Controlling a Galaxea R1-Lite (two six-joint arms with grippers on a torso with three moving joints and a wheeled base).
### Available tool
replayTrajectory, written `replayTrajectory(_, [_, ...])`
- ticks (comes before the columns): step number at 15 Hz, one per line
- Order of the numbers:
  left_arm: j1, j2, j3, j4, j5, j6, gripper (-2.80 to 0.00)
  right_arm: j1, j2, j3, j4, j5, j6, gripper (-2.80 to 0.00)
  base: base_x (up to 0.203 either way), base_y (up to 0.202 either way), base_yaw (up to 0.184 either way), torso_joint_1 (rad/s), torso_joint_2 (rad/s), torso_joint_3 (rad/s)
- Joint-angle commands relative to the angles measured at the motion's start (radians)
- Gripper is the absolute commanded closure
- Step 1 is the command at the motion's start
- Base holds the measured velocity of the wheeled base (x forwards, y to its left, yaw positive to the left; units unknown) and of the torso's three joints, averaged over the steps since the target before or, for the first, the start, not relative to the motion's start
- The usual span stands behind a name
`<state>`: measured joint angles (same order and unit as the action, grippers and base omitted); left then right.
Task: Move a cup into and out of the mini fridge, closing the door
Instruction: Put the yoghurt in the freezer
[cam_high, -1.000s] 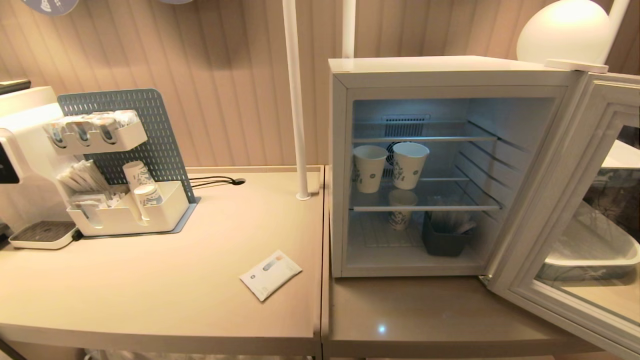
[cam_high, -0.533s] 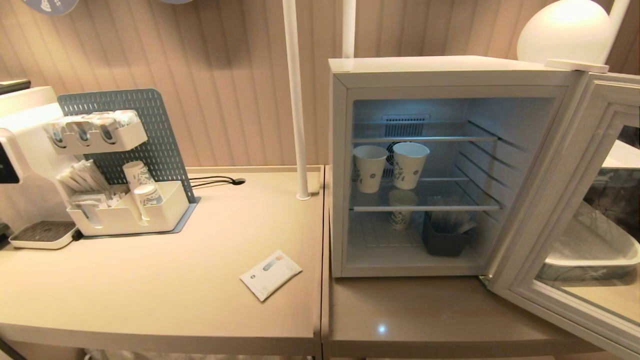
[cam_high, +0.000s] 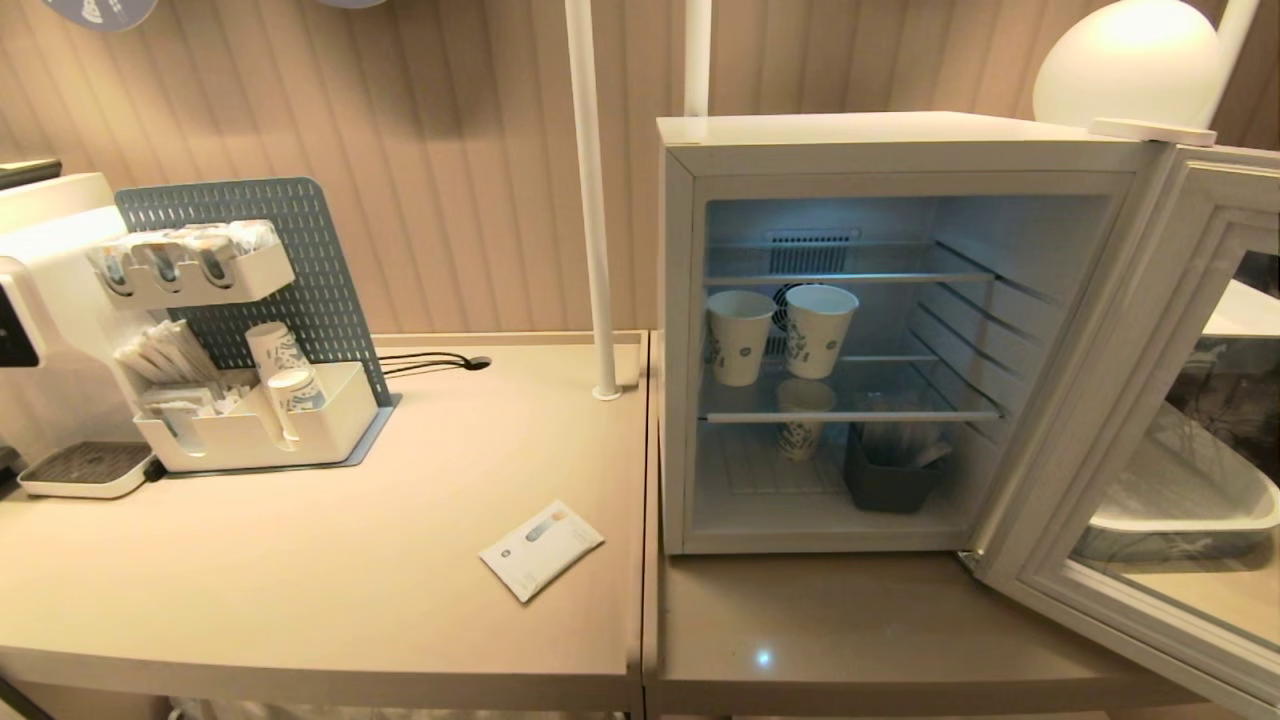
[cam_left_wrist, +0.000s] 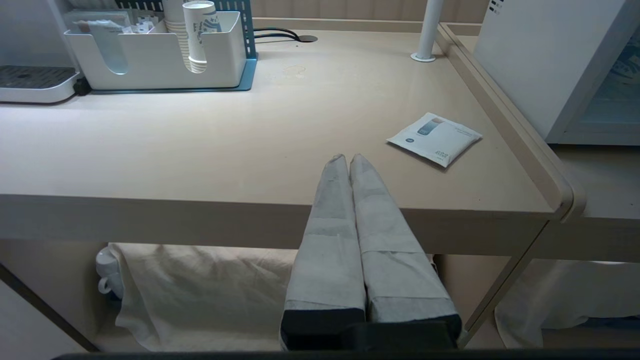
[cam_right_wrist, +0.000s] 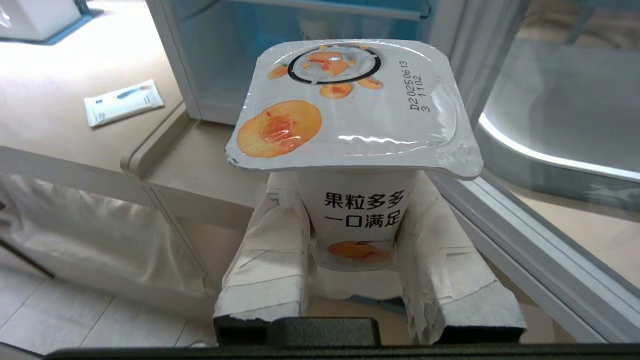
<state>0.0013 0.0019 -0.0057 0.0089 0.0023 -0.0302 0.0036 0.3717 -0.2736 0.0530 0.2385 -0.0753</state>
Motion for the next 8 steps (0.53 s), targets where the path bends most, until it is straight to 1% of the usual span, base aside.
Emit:
replayTrajectory(1, [0.000,0.000,0.000,0.000,0.001,0.000,0.00,0.002,0.289,-0.005,-0.107,0.007,0.000,0.00,0.000,0.000,0.000,0.000,0.00,0.000])
replayTrajectory(4, [0.000,0.000,0.000,0.000,0.001,0.000,0.00,0.003,0.574,-0.013,-0.315,0.011,0.002,0.00,0.000,0.000,0.000,0.000,0.00,0.000])
replayTrajectory(6, [0.000,0.000,0.000,0.000,0.001,0.000,0.00,0.012,0.760,-0.017,-0.514,0.009,0.009,0.00,0.000,0.000,0.000,0.000,0.00,0.000])
replayTrajectory(8, [0.000,0.000,0.000,0.000,0.001,0.000,0.00,0.056,0.909,-0.025,-0.716,-0.017,0.038,0.00,0.000,0.000,0.000,0.000,0.00,0.000])
